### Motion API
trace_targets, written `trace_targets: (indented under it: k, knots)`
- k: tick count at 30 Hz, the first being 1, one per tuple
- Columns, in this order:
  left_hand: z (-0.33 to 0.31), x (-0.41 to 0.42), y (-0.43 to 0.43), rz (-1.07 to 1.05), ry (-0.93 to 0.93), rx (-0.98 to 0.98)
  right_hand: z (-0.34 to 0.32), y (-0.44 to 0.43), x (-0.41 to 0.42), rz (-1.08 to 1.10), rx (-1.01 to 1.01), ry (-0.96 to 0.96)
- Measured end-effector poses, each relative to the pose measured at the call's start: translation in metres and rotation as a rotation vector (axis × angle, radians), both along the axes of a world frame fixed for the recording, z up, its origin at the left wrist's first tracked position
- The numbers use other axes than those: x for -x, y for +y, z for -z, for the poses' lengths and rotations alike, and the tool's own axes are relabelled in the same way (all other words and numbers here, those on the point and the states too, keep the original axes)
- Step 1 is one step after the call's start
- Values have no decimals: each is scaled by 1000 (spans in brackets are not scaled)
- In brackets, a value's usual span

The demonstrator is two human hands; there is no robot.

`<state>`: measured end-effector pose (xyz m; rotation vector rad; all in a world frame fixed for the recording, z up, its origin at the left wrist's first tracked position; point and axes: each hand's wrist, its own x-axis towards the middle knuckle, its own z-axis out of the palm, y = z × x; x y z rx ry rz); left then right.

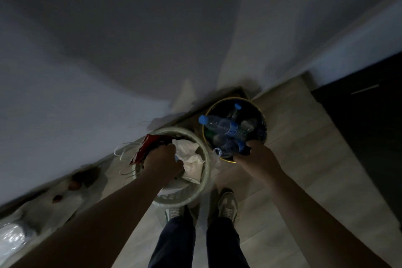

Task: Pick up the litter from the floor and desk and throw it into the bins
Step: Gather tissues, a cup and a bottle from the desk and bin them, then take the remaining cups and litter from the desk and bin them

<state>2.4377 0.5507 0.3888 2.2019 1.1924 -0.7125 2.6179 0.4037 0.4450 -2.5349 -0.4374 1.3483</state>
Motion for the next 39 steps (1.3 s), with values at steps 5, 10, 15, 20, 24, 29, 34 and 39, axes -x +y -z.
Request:
trace_targets:
  k: [5,10,15,20,24,29,34,39]
  knots:
    - [-81,-1,7,29,-104,44,-79,2,5,-117,-1,-85]
    - [-188,2,13,84,-243,-48,-187,14,9,-240,-66,-183]
    - [-303,-3,32,161,-560,-174,-299,19,8,-347,-160,-346]
    - [-436,-23,38,216,-737,-258,-422,13,3,-332,-349,-456]
    - [-548,-32,39,312,-798,-343,-523,7,-2,-339,-523,-662]
    - [-671,-28,37,420,-961,-598,-642,-7,3,-373,-713,-919]
    - [-764,-10,14,420,-1066,-769,-727,-28,12,-416,-938,-1070]
    - [-818,15,-18,327,-1078,-917,-772,-35,13,-529,-1101,-1093]
